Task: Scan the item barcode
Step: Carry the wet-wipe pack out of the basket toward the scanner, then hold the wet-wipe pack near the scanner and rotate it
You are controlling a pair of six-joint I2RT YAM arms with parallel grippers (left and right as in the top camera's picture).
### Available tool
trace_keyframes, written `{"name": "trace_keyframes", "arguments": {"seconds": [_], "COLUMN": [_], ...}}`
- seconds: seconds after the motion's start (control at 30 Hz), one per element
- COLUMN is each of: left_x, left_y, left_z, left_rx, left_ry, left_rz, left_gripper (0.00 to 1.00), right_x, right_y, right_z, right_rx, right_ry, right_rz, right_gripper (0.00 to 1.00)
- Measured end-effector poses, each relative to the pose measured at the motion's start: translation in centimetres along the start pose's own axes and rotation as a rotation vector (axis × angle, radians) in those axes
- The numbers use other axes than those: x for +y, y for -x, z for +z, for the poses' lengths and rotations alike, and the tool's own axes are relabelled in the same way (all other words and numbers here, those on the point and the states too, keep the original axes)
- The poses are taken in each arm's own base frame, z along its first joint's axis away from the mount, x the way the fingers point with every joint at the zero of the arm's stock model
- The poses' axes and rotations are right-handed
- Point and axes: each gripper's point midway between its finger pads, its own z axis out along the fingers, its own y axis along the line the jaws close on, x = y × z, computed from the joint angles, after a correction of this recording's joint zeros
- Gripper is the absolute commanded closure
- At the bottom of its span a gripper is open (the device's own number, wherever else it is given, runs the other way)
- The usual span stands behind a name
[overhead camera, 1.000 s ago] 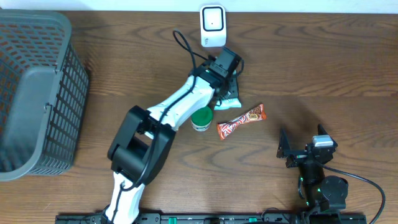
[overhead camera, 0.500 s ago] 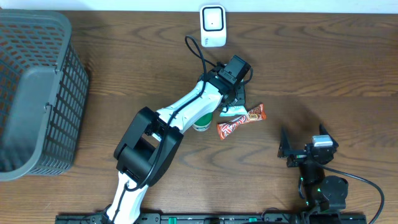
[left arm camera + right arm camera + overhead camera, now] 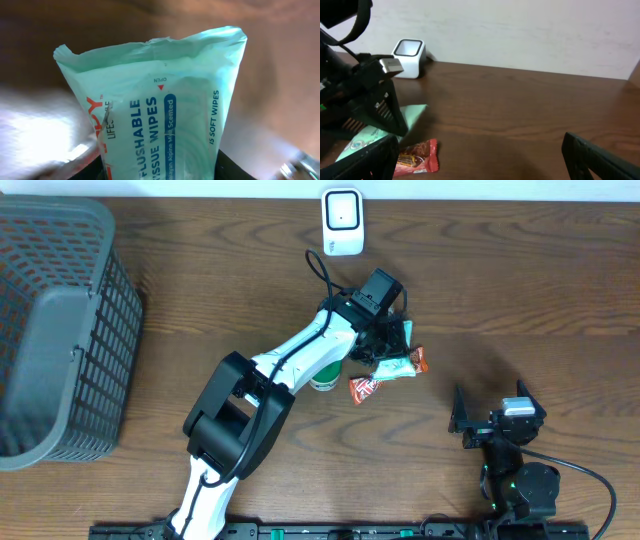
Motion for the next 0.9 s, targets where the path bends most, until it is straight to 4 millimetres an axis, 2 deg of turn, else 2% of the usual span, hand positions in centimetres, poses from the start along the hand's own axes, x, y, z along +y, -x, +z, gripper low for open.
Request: {"name": "trace_keyframes", "arguments": {"seconds": [0.3,0.53,0.73,0.9], "left_x": [-3.6,-4.9,-4.5,-3.2], "left_y": [-3.5,-4.7,-3.4,-1.2], "left_z": [-0.7,-1.6,-3.2,-5.0], "left_rx": [0.21,0.312,0.353,0.355], "left_ry": [-0.202,-0.282,-0.341,-0.39], "left_rz": [-0.05,-0.137,-0.248,-0.333], "left_gripper": [0.54,0.54,0.54,0.53], "right_x": [0.0,0.0,0.1,-0.5], "right_y": [0.0,0.0,-0.7,-3.8], "right_z": [0.0,0.0,0.2,0.7], "right_rx": [0.0,0.001,0.03,0.158], "right_ry": [0.0,0.003,0.0,-0.062], "right_rz": [0.0,0.095,0.307,0.563], "right_gripper": [0.01,0.01,0.01,0.01]}}
